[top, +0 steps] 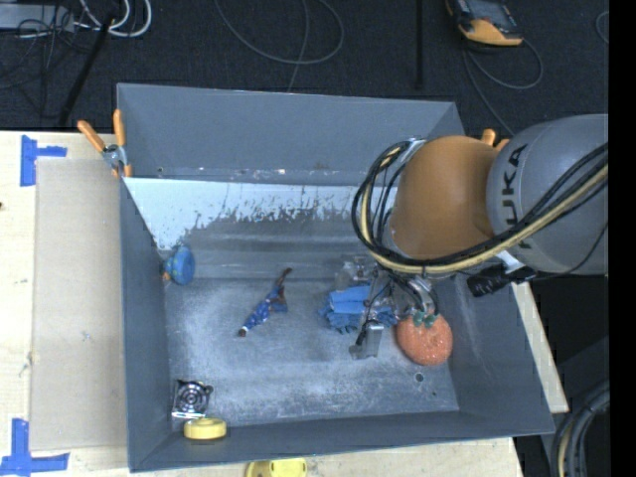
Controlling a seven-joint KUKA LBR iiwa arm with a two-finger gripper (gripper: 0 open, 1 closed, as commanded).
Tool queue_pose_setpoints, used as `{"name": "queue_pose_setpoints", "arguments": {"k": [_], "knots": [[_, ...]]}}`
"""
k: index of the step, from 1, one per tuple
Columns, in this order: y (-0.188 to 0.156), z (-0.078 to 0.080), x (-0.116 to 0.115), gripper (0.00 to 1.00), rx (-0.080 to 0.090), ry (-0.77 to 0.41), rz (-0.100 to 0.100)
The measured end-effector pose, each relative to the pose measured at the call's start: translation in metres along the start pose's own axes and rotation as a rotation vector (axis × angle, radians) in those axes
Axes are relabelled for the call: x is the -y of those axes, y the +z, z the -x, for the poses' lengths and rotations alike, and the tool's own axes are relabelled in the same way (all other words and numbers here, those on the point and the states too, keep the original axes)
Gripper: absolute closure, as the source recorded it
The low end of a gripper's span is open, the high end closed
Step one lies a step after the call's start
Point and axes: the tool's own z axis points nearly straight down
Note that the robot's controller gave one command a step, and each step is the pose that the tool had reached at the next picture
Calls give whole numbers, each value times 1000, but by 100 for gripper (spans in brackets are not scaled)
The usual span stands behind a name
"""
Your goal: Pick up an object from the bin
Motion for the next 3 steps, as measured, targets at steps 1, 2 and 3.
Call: {"name": "queue_pose_setpoints", "arguments": {"k": [1,2,3], "knots": [[83,52,48,0,-3,-82,-1],[78,44,48,0,-5,-40,1],[82,51,47,0,-2,-73,-1]]}}
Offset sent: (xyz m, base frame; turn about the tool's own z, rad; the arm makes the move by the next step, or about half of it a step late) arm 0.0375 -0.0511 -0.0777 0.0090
